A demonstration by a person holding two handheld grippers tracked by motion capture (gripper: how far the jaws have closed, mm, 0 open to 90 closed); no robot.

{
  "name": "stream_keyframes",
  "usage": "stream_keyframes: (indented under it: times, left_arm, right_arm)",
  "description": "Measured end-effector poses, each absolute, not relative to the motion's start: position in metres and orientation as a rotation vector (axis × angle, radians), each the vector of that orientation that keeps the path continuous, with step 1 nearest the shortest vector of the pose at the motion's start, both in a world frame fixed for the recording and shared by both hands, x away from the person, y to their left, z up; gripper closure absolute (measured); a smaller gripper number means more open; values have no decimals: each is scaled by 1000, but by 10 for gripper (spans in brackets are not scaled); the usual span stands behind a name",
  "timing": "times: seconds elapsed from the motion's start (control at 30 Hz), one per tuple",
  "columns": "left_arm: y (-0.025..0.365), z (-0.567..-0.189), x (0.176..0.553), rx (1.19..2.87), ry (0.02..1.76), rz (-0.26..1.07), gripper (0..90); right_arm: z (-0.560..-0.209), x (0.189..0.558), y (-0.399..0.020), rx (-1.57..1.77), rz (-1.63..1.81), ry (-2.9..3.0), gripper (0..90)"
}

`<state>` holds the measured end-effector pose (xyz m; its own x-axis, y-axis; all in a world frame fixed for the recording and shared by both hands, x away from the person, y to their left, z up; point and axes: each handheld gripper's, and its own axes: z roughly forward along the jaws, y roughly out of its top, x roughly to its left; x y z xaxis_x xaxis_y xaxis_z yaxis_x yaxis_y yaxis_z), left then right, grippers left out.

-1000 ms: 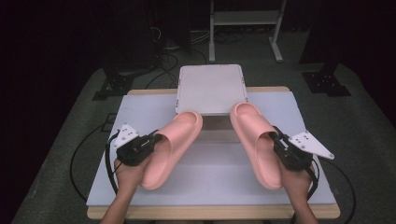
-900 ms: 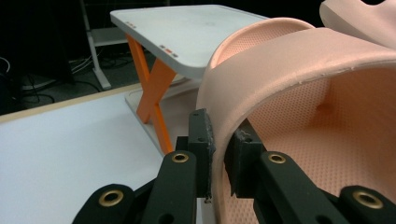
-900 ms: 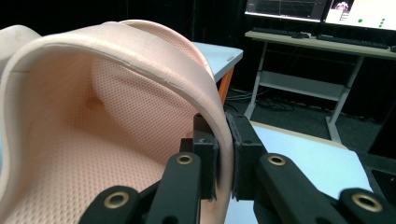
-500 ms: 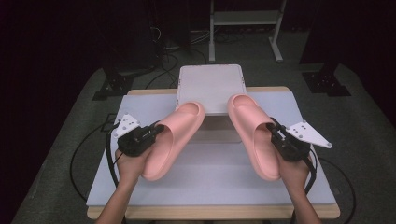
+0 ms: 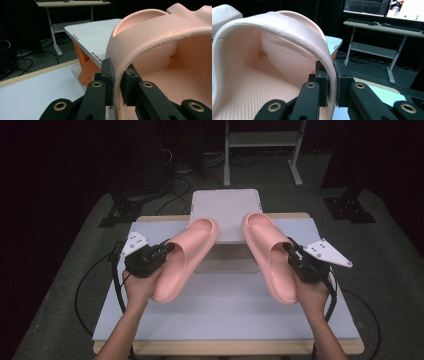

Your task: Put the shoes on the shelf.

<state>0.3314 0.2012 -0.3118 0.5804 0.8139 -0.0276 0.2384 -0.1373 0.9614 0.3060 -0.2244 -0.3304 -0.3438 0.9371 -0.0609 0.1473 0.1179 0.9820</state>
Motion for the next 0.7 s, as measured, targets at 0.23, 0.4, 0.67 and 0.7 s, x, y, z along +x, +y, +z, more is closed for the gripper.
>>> stream_keyframes:
  times: [0.23,0.4,0.67,0.7]
  left_arm:
    - [201,-305,342,1654,893,648,819]
    - [199,-301,348,1647,894,653,819]
    - [191,-293,360,1632,889,650,819]
    - [190,-292,362,1632,889,649,819]
  right_arm:
    - [-324,317,-221,1074,1298,1629,828]
    - [-320,325,-218,1079,1297,1631,827]
    - [-315,339,-214,1090,1295,1636,827]
    - [-314,340,-213,1093,1297,1637,827]
